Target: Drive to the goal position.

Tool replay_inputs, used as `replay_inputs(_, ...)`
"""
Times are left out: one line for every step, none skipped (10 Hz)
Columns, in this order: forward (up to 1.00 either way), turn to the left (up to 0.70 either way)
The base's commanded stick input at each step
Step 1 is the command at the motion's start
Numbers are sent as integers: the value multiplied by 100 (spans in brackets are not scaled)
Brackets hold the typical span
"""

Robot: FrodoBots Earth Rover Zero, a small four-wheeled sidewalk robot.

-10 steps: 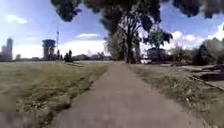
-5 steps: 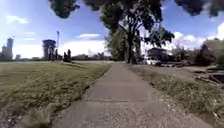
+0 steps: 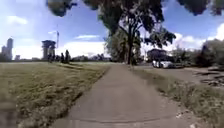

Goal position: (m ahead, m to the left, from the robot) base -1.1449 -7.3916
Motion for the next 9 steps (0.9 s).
replay_inputs(100,0)
replay_inputs(100,0)
replay_inputs(100,0)
replay_inputs(100,0)
replay_inputs(100,0)
replay_inputs(100,0)
replay_inputs(100,0)
replay_inputs(100,-5)
replay_inputs(100,-14)
